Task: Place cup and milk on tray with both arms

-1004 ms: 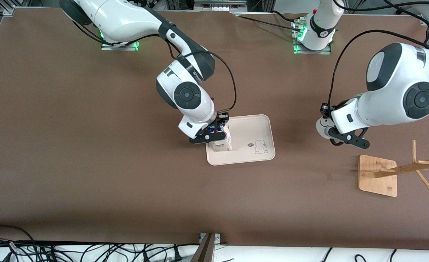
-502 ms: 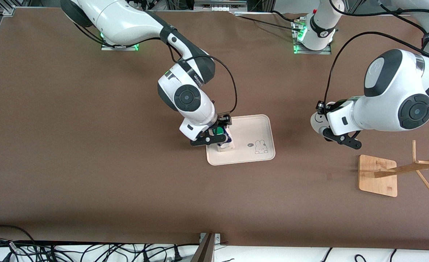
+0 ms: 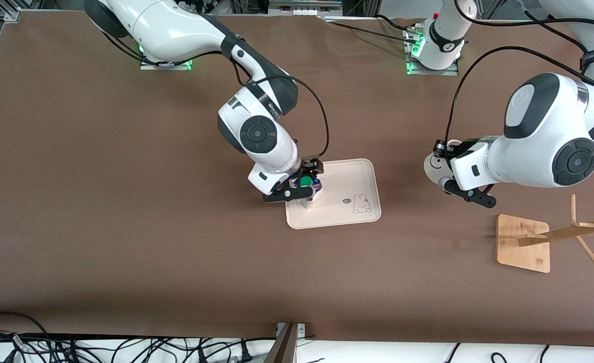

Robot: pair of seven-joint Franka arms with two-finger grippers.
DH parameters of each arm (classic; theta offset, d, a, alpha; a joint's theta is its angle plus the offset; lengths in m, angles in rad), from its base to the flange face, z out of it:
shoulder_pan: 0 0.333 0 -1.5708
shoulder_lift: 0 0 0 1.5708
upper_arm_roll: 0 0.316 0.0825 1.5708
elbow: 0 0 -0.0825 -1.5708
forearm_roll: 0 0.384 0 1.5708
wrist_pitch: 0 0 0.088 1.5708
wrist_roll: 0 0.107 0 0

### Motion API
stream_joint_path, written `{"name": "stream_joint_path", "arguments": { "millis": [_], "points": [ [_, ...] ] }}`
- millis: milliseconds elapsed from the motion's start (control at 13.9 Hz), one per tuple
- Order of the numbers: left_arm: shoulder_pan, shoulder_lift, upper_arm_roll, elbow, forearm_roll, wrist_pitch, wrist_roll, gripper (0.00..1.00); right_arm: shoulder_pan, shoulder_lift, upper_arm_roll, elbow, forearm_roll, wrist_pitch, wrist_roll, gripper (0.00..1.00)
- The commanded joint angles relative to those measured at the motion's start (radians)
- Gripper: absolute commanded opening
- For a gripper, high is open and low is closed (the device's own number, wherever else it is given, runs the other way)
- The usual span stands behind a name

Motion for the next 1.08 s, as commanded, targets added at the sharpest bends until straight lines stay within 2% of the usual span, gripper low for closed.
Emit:
{"name": "stream_joint_path", "arguments": {
  "millis": [0,287,502,717,860,1004],
  "points": [
    [-0.007,0.015,0.001,0.039,-0.021,-0.032,-0.034,0.0,0.005,-0.03,0.004,0.011,-0.004,-0.005,0.064,1.0],
    [-0.042,0.027,0.001,0.039,-0.038,-0.049,-0.262,0.0,-0.004,-0.146,0.0,0.012,-0.006,-0.062,0.105,1.0],
    [-0.059,0.073,0.001,0.041,-0.064,-0.046,-0.394,0.0,-0.086,-0.22,0.0,0.012,-0.006,-0.157,0.095,1.0],
    [-0.109,0.17,0.001,0.111,-0.064,-0.041,-0.529,0.0,-0.168,-0.258,-0.002,0.012,-0.015,-0.201,0.093,1.0],
    [-0.138,0.26,0.001,0.188,-0.065,-0.033,-0.608,0.0,-0.227,-0.271,-0.003,0.014,-0.016,-0.281,0.052,1.0],
    [-0.167,0.325,0.001,0.226,-0.082,0.044,-0.709,0.0,-0.29,-0.297,-0.013,0.012,-0.018,-0.38,-0.06,1.0]
  ]
}}
